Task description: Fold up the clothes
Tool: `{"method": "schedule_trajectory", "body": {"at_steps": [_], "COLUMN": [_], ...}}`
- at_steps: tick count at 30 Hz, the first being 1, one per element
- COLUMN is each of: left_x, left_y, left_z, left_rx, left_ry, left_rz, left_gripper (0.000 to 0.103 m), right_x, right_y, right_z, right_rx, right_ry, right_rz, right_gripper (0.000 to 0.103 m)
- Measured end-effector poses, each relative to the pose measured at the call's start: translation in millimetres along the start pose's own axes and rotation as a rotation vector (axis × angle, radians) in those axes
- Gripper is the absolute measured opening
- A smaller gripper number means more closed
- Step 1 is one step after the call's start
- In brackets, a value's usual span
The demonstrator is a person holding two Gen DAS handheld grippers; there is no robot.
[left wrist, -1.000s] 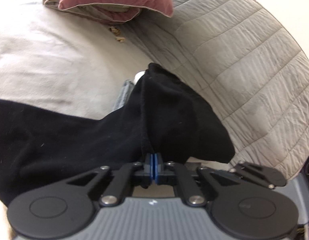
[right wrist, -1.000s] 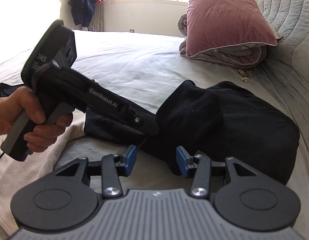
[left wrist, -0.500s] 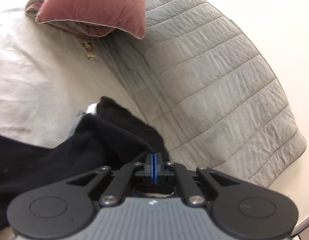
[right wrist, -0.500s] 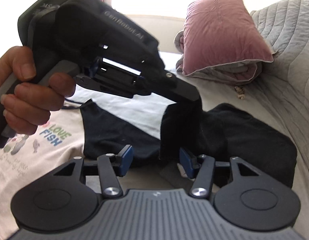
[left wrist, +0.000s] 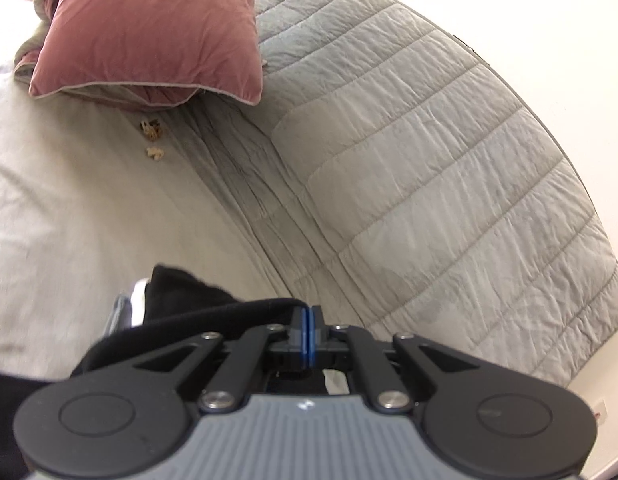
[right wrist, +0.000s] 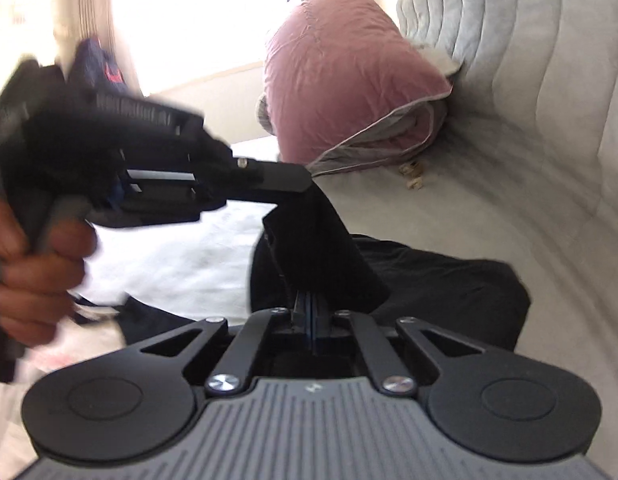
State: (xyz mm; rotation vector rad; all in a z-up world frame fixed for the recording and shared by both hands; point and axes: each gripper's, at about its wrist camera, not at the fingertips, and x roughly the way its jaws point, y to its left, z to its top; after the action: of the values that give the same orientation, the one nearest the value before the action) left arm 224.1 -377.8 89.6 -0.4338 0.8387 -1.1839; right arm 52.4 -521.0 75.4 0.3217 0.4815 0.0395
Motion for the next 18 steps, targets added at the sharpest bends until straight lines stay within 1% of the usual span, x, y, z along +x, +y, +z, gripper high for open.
{"method": "schedule_trajectory", "body": {"at_steps": [3,6,9,10,11,12,14,15,16,17,18], "left_x": [-2,-5,-7,-7,-8,-9,-12,-14,-16,-18,-21], "left_y": [-1,-3,-4,-4,-6,-8,-14,-17,-20,-24,-27], "left_z": [8,16,24,26,27,28,28,28,28,28,27], "left_rx": [0.013,0.028,0.029,0.025,0.024,0.025,0.033,0.037,0.043,0.050,0.055], "left_ry": [-0.020,-0.039,-0.054,-0.059,-0.064,-0.067,-0.065,-0.065,-0.064,-0.062,-0.059], "left_rz": [-0.003,-0.007,-0.012,-0.017,-0.022,-0.026,-0.030,-0.031,-0.032,-0.029,-0.026], "left_gripper": [0.001,0.001,0.001,0.001,0.001,0.001,0.001,0.001,0.001,0.001,0.001], "right_x": [-15,-26,-34,-38,-42,-45,-48,-47,-43,-38,-33], "right_y": [-16,-18,-19,-17,-12,-7,5,10,15,20,24], "right_z": [19,35,47,50,52,51,44,39,33,26,19], "right_rx": [0.137,0.205,0.248,0.234,0.194,0.141,0.011,-0.051,-0.104,-0.150,-0.191], "right_ry": [-0.018,-0.056,-0.085,-0.103,-0.128,-0.151,-0.191,-0.200,-0.197,-0.198,-0.203], "right_rz": [0.182,0.280,0.337,0.332,0.304,0.255,0.114,0.058,0.016,-0.022,-0.051], "right_gripper": [0.000,0.000,0.000,0.000,0.000,0.001,0.016,0.018,0.037,0.060,0.064]}}
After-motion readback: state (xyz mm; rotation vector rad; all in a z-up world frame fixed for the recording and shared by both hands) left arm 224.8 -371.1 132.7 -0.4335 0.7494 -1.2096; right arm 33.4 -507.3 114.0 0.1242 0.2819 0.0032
